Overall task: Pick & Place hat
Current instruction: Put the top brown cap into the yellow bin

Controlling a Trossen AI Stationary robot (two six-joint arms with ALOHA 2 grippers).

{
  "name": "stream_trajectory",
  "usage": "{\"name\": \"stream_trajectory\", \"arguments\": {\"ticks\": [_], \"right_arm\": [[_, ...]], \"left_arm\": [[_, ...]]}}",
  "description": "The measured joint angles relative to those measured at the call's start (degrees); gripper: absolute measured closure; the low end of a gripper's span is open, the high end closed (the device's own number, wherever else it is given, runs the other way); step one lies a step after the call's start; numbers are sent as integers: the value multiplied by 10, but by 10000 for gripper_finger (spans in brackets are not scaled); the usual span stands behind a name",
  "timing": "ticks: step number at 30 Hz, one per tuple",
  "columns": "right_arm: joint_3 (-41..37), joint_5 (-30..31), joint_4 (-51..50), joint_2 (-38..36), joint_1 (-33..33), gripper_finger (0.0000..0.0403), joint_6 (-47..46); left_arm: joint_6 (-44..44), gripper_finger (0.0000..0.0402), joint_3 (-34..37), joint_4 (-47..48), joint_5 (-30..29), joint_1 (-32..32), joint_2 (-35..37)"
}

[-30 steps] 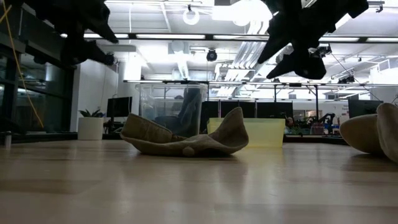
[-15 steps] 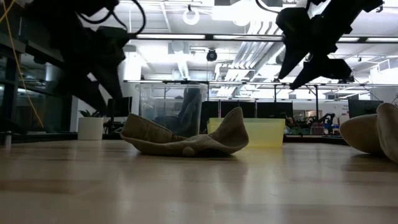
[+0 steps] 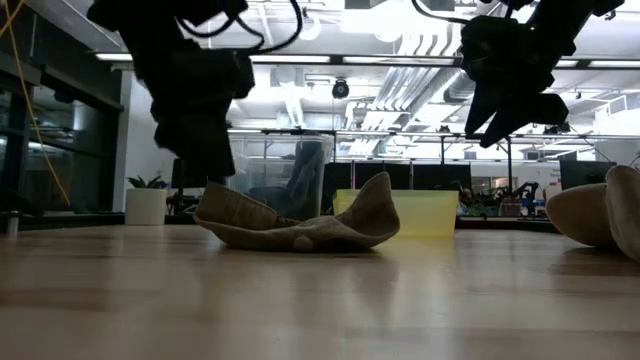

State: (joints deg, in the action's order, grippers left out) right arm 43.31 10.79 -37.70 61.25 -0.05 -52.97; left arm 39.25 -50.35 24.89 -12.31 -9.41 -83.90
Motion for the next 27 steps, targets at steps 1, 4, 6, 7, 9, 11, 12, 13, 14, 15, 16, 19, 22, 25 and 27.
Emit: {"name": "stream_trajectory", "arguments": {"ticks": [1,4,6,7,9,11,12,13,14,15,16,19,22,25,27], "right_arm": [[0,0,-2,0,0,221,6],[0,0,-3,0,0,221,21],[0,0,-4,0,0,221,32],[0,0,-5,0,0,221,38],[0,2,-7,0,0,221,46],[0,2,-9,0,0,221,53],[0,2,-10,0,0,221,55],[0,2,-10,0,0,221,55],[0,2,-9,0,0,221,57],[0,2,-10,0,0,221,59],[0,2,-10,0,0,221,61],[0,2,-9,0,1,221,69],[0,2,-9,0,1,221,70],[0,2,-9,0,1,221,77],[0,1,-9,0,1,221,80]], "left_arm": [[0,193,-2,2,-1,0,-6],[0,193,-11,1,-1,-1,-26],[-8,193,-15,12,-6,-11,-30],[-17,193,-19,6,-10,-18,-33],[-36,193,-22,7,-29,-34,-34],[-49,193,-22,9,-49,-48,-36],[-55,193,-22,9,-58,-54,-36],[-59,193,-22,9,-71,-61,-36],[-60,193,-23,11,-86,-67,-36],[-60,193,-23,15,-102,-71,-36],[-58,193,-23,20,-116,-74,-36],[-55,193,-23,23,-139,-75,-36],[-59,193,-23,21,-138,-74,-36],[-65,193,-23,24,-131,-75,-36],[-74,193,-23,24,-111,-75,-36]]}}
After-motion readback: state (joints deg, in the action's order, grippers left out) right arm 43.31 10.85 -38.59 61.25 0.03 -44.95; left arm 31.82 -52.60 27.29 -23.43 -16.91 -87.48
